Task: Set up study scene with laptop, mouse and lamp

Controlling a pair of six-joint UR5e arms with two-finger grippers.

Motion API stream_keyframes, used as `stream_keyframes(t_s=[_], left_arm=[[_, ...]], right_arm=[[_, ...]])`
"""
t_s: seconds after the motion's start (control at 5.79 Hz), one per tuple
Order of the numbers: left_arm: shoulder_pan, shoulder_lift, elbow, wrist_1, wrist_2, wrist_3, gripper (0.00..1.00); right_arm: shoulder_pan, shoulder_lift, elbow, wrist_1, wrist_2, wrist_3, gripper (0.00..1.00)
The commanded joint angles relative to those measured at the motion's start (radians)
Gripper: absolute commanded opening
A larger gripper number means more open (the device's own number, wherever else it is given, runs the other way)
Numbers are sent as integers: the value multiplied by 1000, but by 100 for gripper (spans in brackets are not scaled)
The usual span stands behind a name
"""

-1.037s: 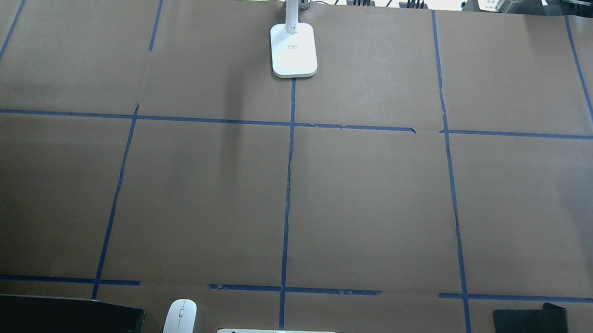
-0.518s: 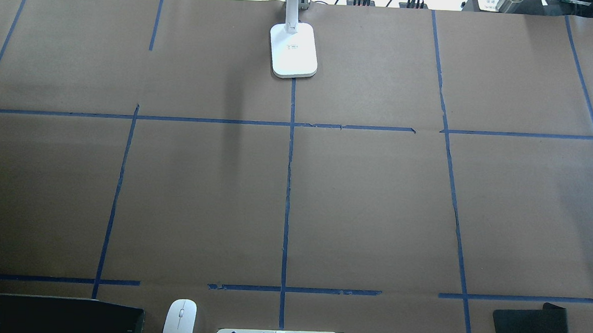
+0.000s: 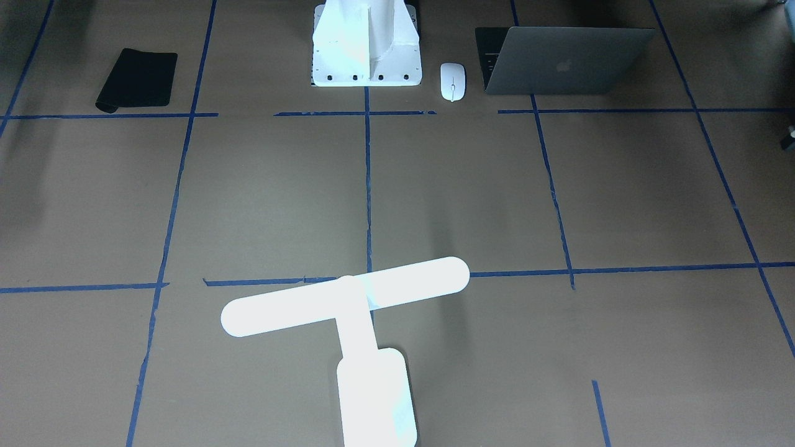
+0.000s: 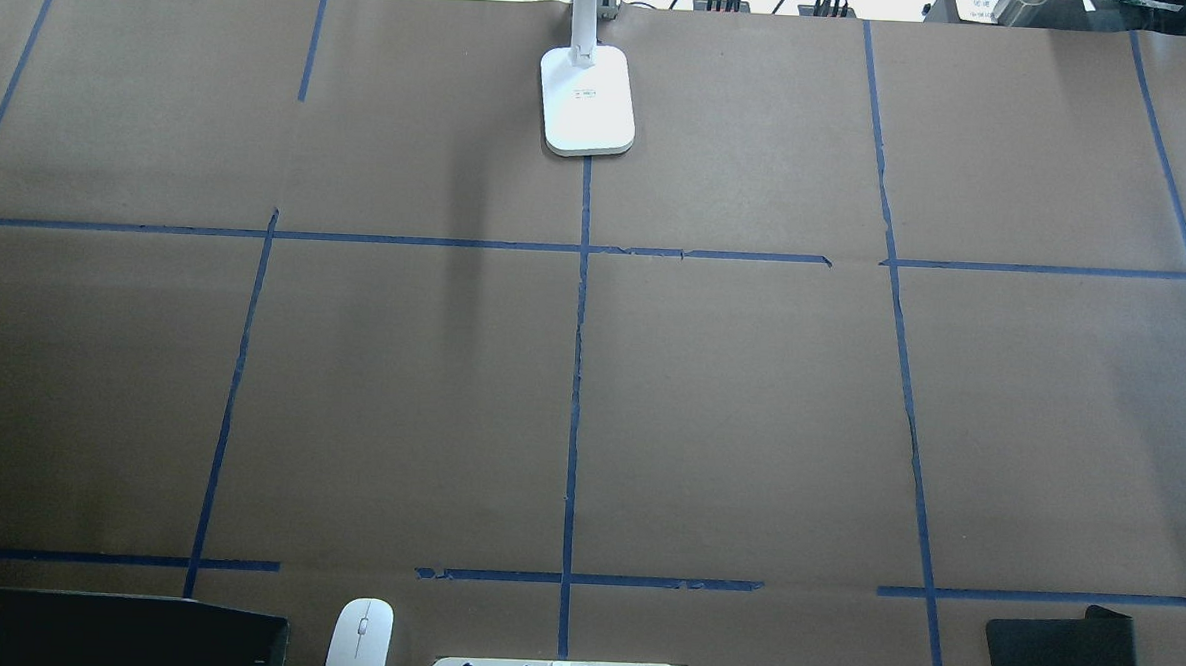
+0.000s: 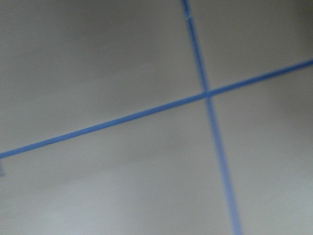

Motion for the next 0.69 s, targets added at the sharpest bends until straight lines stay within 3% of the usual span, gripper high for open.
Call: stream_keyframes(t_s=[0.0, 0.35, 0.52], left_arm=[[118, 8, -17, -226, -37, -8, 100], [265, 109, -172, -351, -41, -73, 100], [337, 162, -274, -352, -37, -73, 100]], right_arm=[[0, 3, -2, 24, 0, 2, 100], [0, -2, 0, 29, -2, 2, 100], [0, -2, 0, 29, -2, 2, 100]])
